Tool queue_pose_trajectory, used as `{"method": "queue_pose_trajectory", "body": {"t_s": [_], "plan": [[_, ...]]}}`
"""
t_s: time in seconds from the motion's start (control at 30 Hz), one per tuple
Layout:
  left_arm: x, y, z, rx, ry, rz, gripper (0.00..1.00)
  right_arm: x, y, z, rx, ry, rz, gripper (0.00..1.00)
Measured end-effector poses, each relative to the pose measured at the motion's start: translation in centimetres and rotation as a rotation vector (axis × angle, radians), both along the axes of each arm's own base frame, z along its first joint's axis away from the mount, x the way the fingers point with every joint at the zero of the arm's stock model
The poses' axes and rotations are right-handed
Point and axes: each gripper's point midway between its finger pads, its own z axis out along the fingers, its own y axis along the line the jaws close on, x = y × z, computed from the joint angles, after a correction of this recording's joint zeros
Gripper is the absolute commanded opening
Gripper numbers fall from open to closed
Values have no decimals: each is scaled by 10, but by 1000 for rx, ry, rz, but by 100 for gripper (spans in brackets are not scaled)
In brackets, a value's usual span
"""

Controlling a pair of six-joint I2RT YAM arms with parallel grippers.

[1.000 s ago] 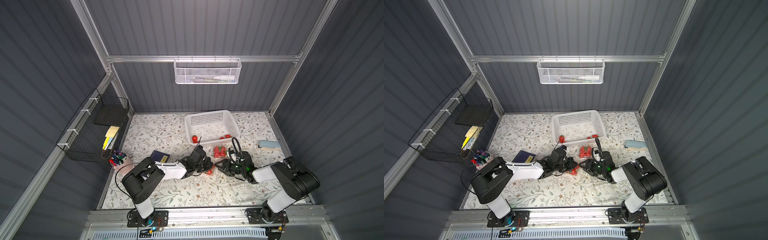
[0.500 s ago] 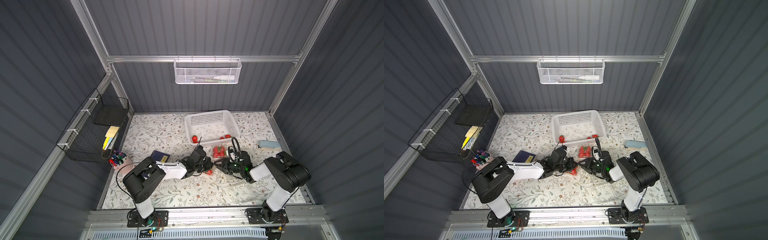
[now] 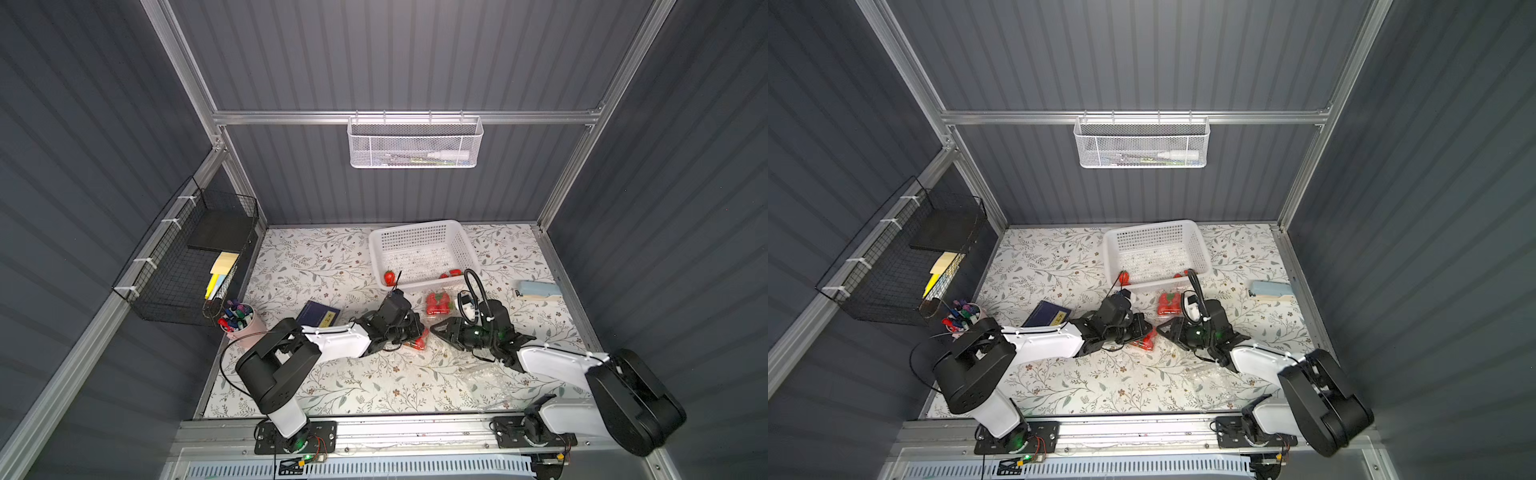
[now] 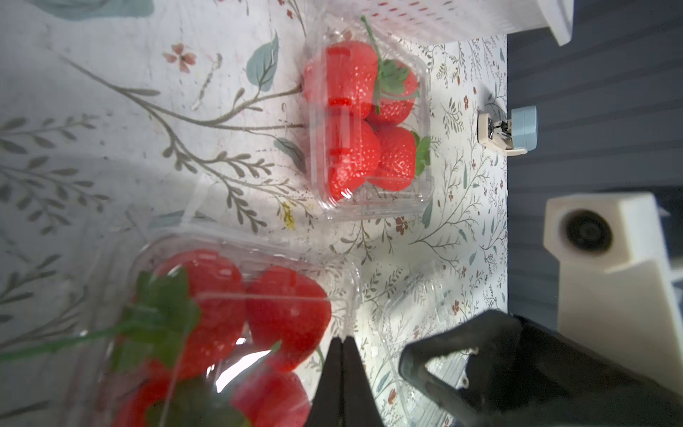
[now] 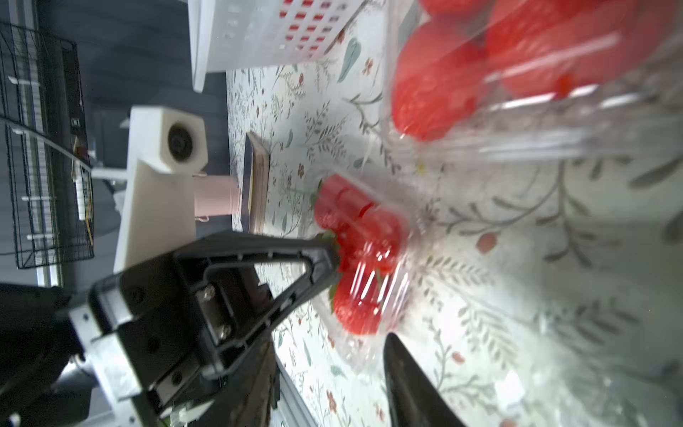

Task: Pack strawberries into containers
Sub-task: Close the packing box at the center of the board.

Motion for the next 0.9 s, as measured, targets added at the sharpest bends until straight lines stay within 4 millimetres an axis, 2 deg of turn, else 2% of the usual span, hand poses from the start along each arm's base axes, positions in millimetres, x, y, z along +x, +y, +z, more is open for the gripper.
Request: {"method": "queue_pose_trajectory", "body": {"t_s": [0.13,0.27,0.4,0.57,0.73,0.9], "plan": [[1,1,18,-25,-31,7,0,-23,4,8,-57,-13,44,50],[-1,5,29,-53,-62,6,0,-34,1,-4,-106,35,53,50],[-11,14,14,-54,-53,-2,0,-39,0,-23,-131,89,55,53],[-22,25,-7,-19,-23,-10,0,-45,9,-42,-139,135,79,60],[-23,26,-8,-20,-30,-18,0,-42,23,-45,-113,111,99,59],[-25,23,-13,-39,-32,-36,0,-32,32,-42,-74,66,101,52]]}}
